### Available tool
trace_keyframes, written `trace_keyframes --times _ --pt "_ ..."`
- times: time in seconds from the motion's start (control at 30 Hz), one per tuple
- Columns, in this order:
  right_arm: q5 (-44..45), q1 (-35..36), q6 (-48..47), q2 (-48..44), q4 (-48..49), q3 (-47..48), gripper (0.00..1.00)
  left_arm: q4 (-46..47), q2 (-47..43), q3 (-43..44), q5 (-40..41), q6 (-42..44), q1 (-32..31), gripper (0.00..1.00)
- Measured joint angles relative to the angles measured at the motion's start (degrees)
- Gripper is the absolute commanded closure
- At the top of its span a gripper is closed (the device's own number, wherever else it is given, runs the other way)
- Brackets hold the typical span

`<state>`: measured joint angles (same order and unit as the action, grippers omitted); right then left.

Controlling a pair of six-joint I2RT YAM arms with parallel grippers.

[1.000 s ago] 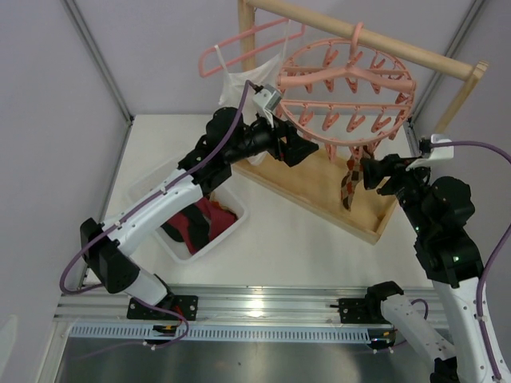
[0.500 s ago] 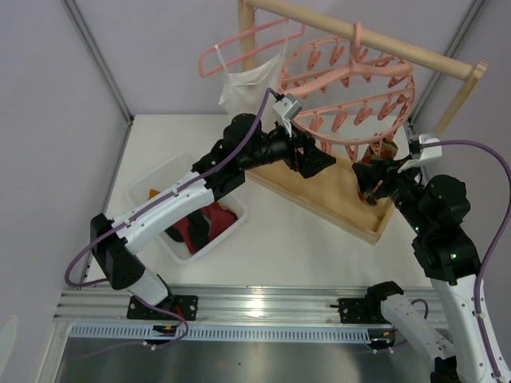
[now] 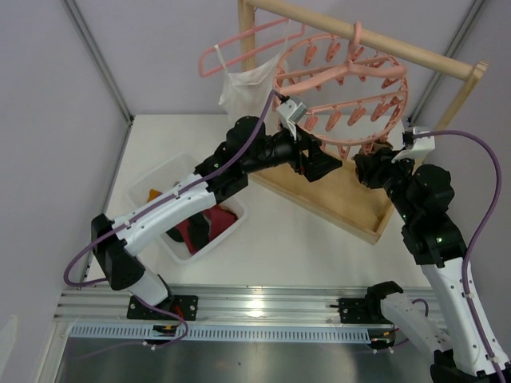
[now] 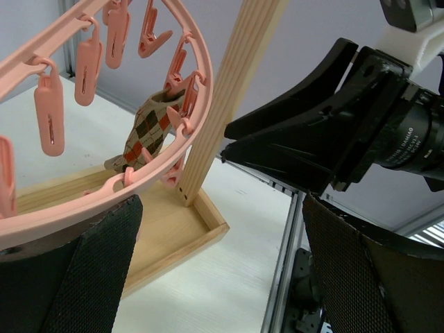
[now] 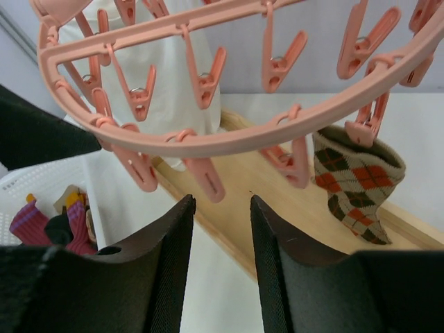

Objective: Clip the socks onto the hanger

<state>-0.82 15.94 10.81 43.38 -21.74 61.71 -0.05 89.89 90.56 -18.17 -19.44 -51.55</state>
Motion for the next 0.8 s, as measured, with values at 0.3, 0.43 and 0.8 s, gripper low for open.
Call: trace_keyframes --times 0.3,0.43,0.8 --pt "-0.48 0.00 1.20 2.91 2.58 0.00 0.59 0.02 0.00 0.02 0.48 0.00 -0.83 0.00" --pt "-1.22 0.00 1.42 3.26 3.28 0.00 0.58 0.02 0.02 0.17 0.59 0.00 -1.03 0.00" --pt "2.78 0.00 1.62 6.03 4.50 -0.70 0.58 0.46 -0.09 0.28 1.27 0.00 -1.73 0.01"
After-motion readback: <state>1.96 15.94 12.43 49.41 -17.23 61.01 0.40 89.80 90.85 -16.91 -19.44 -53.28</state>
